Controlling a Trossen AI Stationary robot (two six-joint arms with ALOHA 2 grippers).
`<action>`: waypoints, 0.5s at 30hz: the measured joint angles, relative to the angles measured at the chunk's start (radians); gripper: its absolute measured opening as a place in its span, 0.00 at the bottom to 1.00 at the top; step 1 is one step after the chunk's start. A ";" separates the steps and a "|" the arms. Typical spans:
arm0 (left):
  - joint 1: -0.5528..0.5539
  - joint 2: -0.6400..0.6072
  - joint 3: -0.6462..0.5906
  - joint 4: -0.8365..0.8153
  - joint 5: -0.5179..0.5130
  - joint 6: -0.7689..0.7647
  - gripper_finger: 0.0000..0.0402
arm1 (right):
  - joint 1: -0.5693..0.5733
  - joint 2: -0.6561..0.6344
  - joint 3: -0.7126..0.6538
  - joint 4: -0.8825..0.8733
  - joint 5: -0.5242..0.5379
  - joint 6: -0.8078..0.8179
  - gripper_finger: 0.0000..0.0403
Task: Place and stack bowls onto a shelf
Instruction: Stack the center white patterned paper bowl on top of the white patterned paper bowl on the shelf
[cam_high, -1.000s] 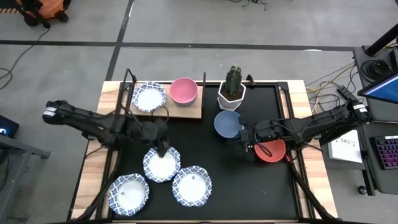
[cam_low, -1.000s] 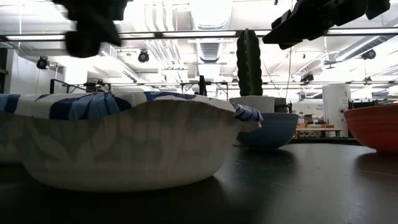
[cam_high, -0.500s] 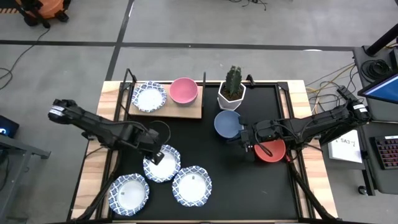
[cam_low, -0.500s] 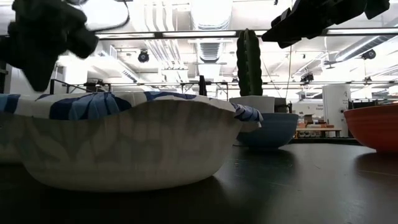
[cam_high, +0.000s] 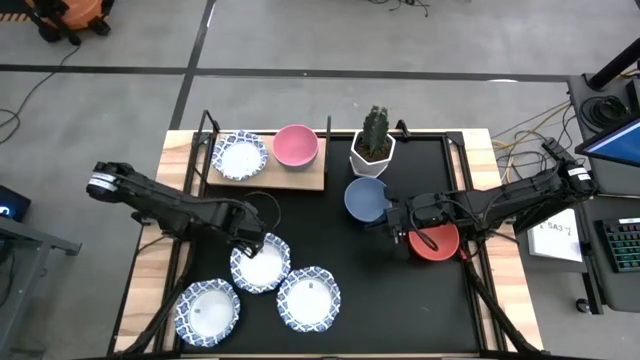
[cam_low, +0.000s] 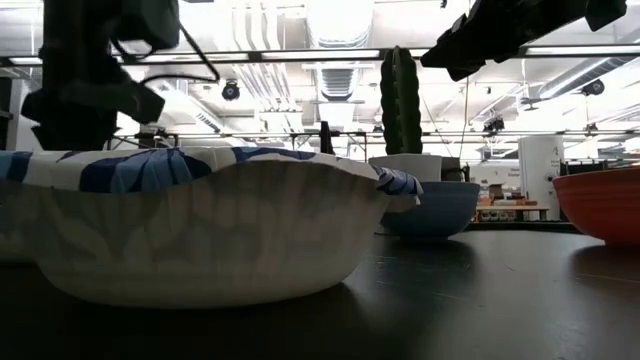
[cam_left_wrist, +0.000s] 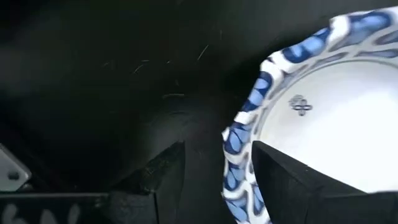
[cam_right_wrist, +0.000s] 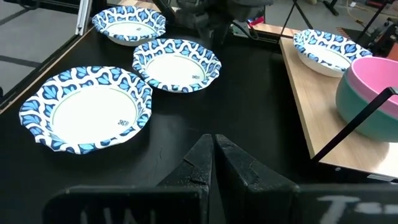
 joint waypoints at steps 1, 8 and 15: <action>0.000 0.004 -0.012 0.022 0.000 0.003 0.42 | 0.000 0.000 0.000 0.000 0.000 0.000 0.02; 0.002 0.017 -0.102 0.200 0.017 0.003 0.38 | 0.000 0.000 0.000 0.000 0.000 0.016 0.02; 0.002 0.031 -0.126 0.245 0.004 0.003 0.31 | 0.000 0.000 0.000 0.000 0.000 0.030 0.02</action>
